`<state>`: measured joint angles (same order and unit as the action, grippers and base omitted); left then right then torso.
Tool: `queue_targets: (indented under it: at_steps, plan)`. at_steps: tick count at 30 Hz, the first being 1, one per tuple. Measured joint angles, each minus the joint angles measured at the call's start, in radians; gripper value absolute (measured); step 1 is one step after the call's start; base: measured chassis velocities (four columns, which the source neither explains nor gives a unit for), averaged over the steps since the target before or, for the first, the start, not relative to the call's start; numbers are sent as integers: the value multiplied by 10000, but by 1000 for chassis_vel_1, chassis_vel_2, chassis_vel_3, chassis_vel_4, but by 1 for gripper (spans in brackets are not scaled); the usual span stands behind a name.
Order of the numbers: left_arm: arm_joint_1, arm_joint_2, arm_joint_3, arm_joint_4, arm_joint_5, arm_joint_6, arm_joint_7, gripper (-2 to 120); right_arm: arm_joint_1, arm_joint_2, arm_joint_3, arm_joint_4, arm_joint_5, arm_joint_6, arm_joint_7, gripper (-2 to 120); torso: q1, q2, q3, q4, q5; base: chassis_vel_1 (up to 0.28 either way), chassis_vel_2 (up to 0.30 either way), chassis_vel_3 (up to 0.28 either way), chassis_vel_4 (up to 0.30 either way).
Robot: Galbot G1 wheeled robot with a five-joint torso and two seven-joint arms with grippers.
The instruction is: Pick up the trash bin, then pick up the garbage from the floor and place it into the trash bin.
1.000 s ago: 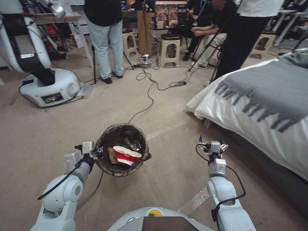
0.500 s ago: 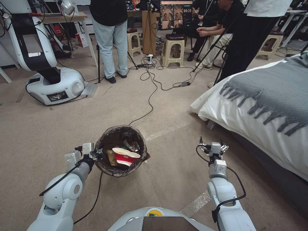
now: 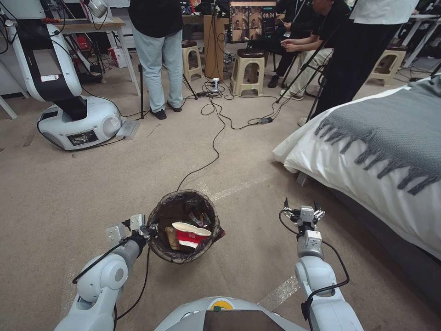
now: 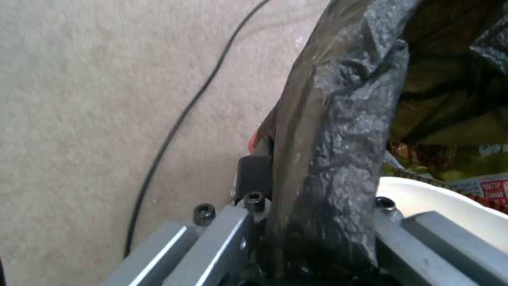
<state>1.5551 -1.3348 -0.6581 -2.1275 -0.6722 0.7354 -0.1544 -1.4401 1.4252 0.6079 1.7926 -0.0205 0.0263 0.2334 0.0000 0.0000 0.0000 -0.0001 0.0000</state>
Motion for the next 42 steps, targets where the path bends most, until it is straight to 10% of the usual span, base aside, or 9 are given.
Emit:
queue_targets:
  at_steps: [27, 42]
  plan:
    - [-184, -69, -69, 1086, 5, -21, 228, 9, -53, 62, -52, -134, -107, 19, 38, 100, 0, 0, 0, 0, -3, 0, 0, 0, 0]
    - [-102, 254, -529, -2121, 623, 13, 269, 65, -40, 94, -119, -93, -151, 7, 55, 100, 0, 0, 1, 2, -1, 0, 0, 0, 0]
